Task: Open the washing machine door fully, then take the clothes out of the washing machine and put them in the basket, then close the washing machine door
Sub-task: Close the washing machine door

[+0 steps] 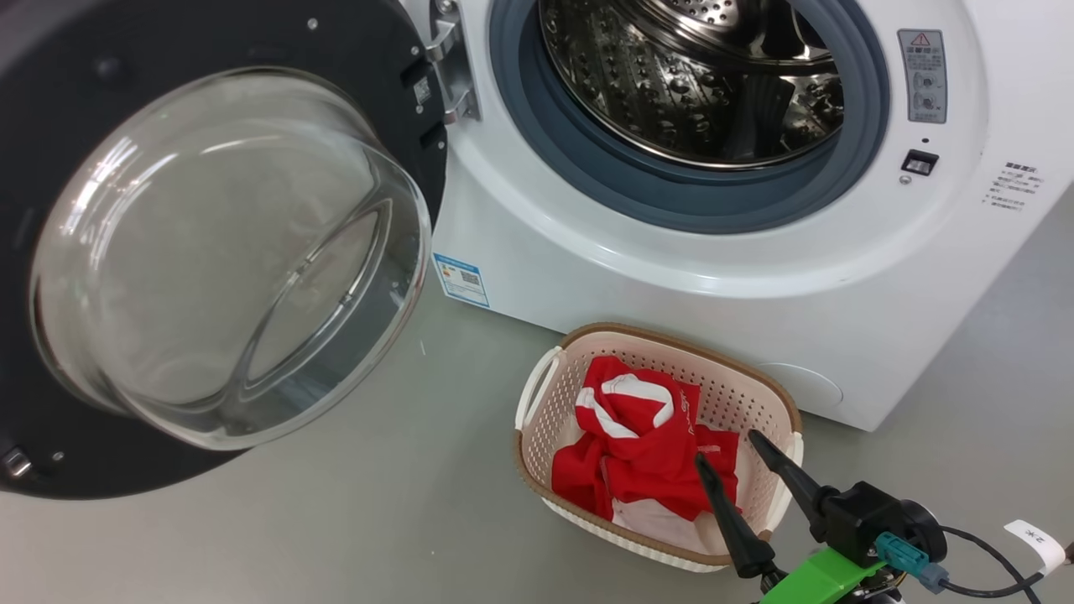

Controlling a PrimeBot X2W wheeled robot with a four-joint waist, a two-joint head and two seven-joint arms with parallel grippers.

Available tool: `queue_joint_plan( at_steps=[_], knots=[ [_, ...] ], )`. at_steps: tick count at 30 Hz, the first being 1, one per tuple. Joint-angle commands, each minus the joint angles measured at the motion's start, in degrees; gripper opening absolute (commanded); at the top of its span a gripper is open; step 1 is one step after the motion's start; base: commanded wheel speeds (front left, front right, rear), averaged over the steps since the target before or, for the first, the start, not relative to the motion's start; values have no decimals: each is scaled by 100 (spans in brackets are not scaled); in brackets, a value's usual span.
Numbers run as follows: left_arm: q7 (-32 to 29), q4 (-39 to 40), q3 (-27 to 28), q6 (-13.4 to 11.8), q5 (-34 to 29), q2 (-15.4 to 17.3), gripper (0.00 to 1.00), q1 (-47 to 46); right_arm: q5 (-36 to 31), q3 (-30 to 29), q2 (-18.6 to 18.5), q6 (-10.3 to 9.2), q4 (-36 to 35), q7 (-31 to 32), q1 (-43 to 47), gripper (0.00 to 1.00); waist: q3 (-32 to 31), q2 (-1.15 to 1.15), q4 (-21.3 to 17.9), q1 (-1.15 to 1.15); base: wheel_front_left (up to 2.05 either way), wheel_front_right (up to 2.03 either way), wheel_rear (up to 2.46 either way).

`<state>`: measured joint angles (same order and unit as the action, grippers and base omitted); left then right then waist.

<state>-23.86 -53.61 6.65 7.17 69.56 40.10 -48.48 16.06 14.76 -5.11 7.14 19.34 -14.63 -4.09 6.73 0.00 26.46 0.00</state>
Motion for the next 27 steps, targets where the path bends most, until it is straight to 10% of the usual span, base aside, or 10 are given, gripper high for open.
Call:
queue_joint_plan(
  at_steps=[1,27],
  knots=[
    [-210,62,114,31,125,451,0,-189,-34,140,2,35,-128,-37,-216,100,25,0,-27,0,0,0,0],
    [-2707,981,-309,32,1184,416,0,563,21,138,87,35,-116,-37,-30,100,-337,0,-63,0,0,0,0]
  ],
)
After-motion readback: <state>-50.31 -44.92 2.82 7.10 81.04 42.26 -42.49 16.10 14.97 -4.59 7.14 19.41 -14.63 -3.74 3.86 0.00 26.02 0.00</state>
